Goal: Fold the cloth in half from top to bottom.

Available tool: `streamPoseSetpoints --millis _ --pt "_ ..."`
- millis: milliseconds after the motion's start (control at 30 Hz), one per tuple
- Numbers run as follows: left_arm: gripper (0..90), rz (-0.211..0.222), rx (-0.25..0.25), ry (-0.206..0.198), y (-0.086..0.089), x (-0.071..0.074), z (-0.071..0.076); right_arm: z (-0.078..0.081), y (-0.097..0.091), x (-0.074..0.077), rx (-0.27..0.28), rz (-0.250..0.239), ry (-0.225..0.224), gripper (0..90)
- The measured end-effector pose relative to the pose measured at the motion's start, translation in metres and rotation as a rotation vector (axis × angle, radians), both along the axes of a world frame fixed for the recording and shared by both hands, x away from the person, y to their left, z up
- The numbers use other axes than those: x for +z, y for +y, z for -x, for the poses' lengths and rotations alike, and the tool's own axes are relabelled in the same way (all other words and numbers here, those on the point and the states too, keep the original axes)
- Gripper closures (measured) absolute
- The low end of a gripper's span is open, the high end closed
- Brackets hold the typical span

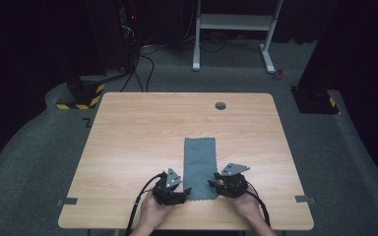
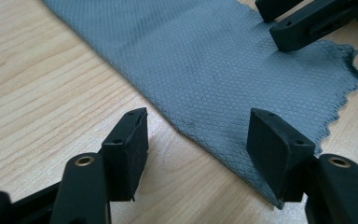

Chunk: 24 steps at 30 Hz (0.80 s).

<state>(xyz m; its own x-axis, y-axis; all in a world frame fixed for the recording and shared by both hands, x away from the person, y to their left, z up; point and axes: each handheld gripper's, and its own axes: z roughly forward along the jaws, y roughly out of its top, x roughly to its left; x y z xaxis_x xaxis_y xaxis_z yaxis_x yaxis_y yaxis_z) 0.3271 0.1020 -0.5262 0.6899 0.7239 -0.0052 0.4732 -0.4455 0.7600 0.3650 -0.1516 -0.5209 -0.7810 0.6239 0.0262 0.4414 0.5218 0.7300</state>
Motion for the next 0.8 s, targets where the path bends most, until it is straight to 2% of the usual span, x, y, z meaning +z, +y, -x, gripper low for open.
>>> streamPoseSetpoints --millis 133,233,300,333,367,467,533,633,800 --pt "37.3 -0.005 -0.007 0.000 0.000 0.000 -0.002 0.000 0.001 -0.001 0.003 0.000 -0.010 58.5" --pt "36.1 -0.001 -0.013 0.009 0.001 0.001 -0.001 -0.003 0.000 0.001 0.009 -0.006 0.023 57.3" --pt "37.0 0.006 -0.019 0.012 0.002 0.001 -0.002 -0.005 0.000 0.003 0.004 -0.006 0.054 60.0" --pt "37.4 -0.003 -0.025 -0.008 0.003 0.002 -0.003 -0.006 -0.001 0.004 0.006 -0.024 0.069 61.6" --pt "37.8 0.023 -0.023 0.001 0.003 0.002 -0.003 -0.008 -0.003 0.004 -0.004 -0.047 0.080 62.0" --pt "38.1 0.040 -0.012 0.011 0.006 0.007 -0.010 -0.014 -0.006 0.004 -0.031 -0.075 0.094 63.9" --pt "38.6 0.058 -0.008 0.030 0.010 0.010 -0.016 -0.018 -0.008 0.006 -0.046 -0.081 0.100 65.1" --pt "40.4 0.058 0.017 0.043 0.014 0.012 -0.031 -0.026 -0.010 0.011 -0.058 -0.087 0.116 65.1" --pt "41.4 0.077 0.058 0.070 0.019 0.015 -0.058 -0.043 -0.017 0.011 -0.106 -0.133 0.136 65.9"
